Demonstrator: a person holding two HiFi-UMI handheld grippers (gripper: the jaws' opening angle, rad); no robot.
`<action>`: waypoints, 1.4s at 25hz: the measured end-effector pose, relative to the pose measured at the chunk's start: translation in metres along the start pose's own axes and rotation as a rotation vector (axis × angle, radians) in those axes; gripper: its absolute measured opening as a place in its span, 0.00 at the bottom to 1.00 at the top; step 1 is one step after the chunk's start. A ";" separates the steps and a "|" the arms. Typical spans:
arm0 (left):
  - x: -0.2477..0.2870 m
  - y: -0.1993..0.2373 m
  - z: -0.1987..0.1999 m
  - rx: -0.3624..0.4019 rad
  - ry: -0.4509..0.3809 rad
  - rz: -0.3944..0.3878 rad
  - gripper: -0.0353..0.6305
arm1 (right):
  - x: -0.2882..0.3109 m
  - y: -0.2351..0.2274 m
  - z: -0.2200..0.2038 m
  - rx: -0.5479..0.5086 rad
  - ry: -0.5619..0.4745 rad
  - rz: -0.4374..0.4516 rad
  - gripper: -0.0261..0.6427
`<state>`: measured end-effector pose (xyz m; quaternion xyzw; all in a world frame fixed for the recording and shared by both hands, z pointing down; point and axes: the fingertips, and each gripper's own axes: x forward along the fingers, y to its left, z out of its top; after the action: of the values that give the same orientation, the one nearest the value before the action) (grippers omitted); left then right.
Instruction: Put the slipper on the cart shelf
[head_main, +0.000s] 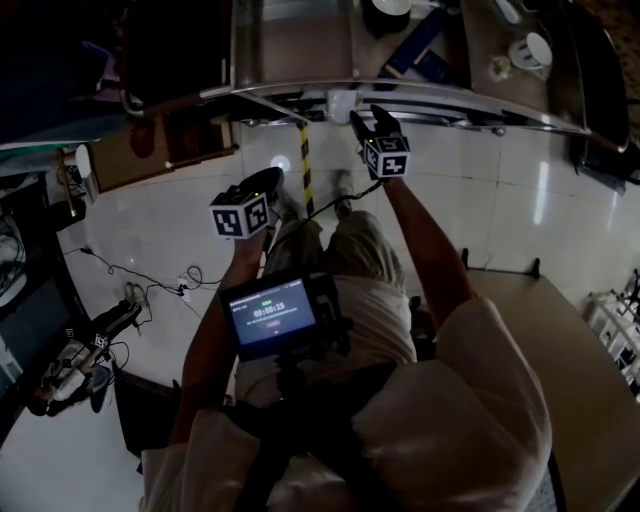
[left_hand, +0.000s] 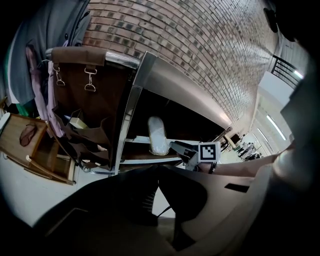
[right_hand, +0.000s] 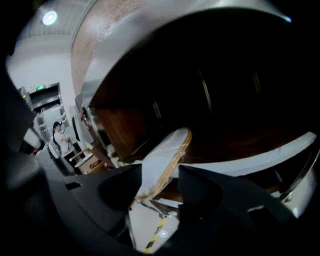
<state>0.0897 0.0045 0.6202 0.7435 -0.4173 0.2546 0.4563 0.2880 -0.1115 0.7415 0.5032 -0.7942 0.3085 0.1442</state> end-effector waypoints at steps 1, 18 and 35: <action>0.001 0.000 0.003 0.000 -0.002 -0.001 0.05 | -0.006 0.007 -0.007 -0.024 0.017 0.012 0.35; 0.001 0.000 0.026 0.005 -0.029 0.019 0.05 | 0.042 0.044 -0.055 -0.203 0.370 0.071 0.17; -0.044 0.008 0.040 -0.066 -0.202 0.016 0.05 | 0.024 0.028 -0.001 -0.091 0.266 0.116 0.20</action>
<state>0.0598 -0.0156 0.5722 0.7465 -0.4755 0.1680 0.4341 0.2525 -0.1201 0.7455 0.4040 -0.8090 0.3438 0.2530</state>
